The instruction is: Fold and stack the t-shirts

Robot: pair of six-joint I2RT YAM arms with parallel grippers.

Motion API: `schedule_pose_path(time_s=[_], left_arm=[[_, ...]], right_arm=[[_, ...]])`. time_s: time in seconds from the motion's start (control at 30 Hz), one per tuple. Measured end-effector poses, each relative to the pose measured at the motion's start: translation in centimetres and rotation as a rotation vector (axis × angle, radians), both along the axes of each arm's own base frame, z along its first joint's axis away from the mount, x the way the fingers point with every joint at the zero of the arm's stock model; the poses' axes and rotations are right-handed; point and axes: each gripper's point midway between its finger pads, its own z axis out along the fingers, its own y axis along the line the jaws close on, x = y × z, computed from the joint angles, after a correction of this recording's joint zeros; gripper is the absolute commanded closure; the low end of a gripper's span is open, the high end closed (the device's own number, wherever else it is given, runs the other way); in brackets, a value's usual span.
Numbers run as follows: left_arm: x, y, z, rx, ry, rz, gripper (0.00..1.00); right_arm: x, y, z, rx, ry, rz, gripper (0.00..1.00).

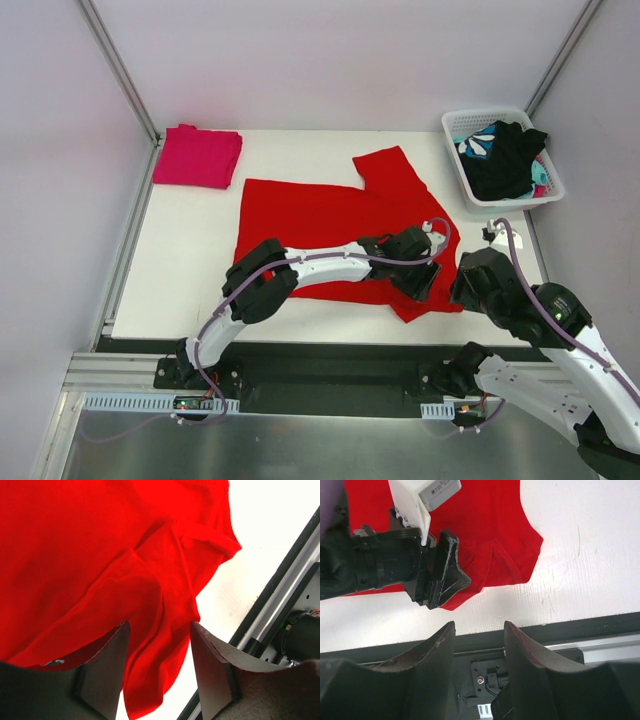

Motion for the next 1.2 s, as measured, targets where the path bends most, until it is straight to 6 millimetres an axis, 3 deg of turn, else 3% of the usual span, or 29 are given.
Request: schedule_pose_path(time_s=[0.13,0.4,0.8,1.2], left_arm=[[-0.2,0.0,-0.9,0.015,0.014,0.004,0.64],[0.0,-0.3,-0.4,0.0,0.012,0.016,0.97],[1.4,-0.1,-0.6,0.02,-0.011,0.109,1.0],[5.9,1.4,-0.6,0.04,-0.031,0.338,1.0]], right_arm=[[-0.1,-0.1,0.0,-0.001,0.002,0.0,0.53],[-0.2,-0.2,0.0,-0.001,0.002,0.0,0.53],[-0.4,0.1,-0.2,0.013,0.016,0.014,0.53],[-0.7,0.6,-0.4,0.027,0.03,0.034,0.53]])
